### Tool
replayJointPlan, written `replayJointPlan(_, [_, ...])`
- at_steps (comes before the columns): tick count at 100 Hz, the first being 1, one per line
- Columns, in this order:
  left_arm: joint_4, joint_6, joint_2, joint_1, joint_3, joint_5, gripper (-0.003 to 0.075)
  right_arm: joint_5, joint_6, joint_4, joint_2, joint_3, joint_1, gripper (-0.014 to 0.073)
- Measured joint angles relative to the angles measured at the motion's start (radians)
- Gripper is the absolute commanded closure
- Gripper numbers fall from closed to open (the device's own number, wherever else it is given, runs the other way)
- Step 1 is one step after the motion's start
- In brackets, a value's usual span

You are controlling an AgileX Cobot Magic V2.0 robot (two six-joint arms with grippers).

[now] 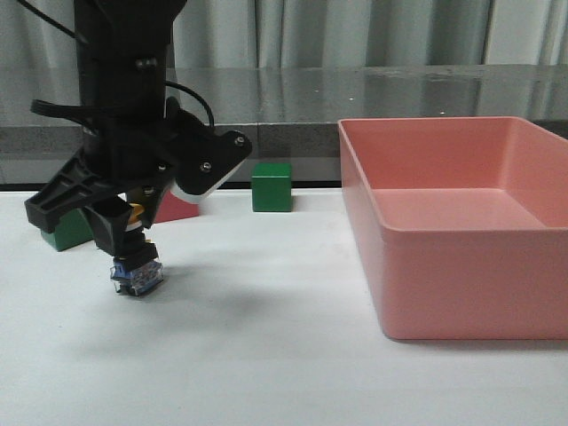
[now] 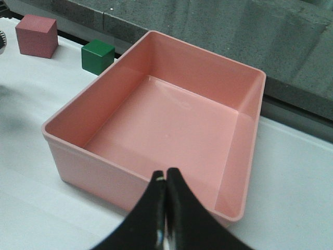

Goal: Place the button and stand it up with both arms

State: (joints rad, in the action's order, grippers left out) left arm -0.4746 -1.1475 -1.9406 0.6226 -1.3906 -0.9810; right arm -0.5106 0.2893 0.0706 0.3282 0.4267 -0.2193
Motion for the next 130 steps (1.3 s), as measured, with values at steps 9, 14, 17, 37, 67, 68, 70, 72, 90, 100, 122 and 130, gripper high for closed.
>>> replayJointPlan(9, [0.0,0.0,0.0,0.0,0.0,0.0,0.0673,0.0,0.0,0.0,0.0,0.0,0.0,0.0655])
replayJointPlan(14, [0.0,0.001,0.0,0.0,0.0,0.0,0.061,0.0,0.0,0.0,0.0,0.0,0.0,0.0655])
replayJointPlan(17, [0.0,0.001,0.0,0.0,0.0,0.0,0.0564,0.0,0.0,0.0,0.0,0.0,0.0,0.0655])
replayJointPlan(37, [-0.009,0.001,0.0,0.0,0.0,-0.021,0.0206,0.0,-0.002,0.0,0.0,0.0,0.0,0.0655])
replayJointPlan(67, [-0.02,0.001,0.02,0.0,-0.002,-0.053,0.0165,0.0,-0.002,0.0,0.0,0.0,0.0,0.0655])
replayJointPlan(68, [-0.02,0.001,0.025,0.0,-0.002,-0.058,0.0165,0.0,-0.002,0.0,0.0,0.0,0.0,0.0655])
replayJointPlan(70, [-0.02,0.001,0.029,0.0,-0.002,-0.067,0.0166,0.0,-0.002,0.0,0.0,0.0,0.0,0.0655])
replayJointPlan(72, [-0.02,0.001,0.036,0.0,-0.002,-0.077,0.0167,0.0,-0.002,0.0,0.0,0.0,0.0,0.0655])
replayJointPlan(90, [-0.023,0.016,0.113,-0.036,-0.002,-0.181,0.0345,0.0,-0.002,0.0,0.0,0.0,0.0,0.0655])
replayJointPlan(100, [-0.023,0.143,0.157,-0.095,-0.002,-0.211,0.0629,0.0,-0.002,0.0,0.0,0.0,0.0,0.0655])
replayJointPlan(122, [0.016,0.418,0.25,-0.254,-0.053,-0.213,0.074,0.0,-0.002,0.0,0.0,0.0,0.0,0.0655])
replayJointPlan(130, [0.069,0.505,0.286,-0.323,-0.068,-0.196,0.074,0.0,-0.002,0.0,0.0,0.0,0.0,0.0655])
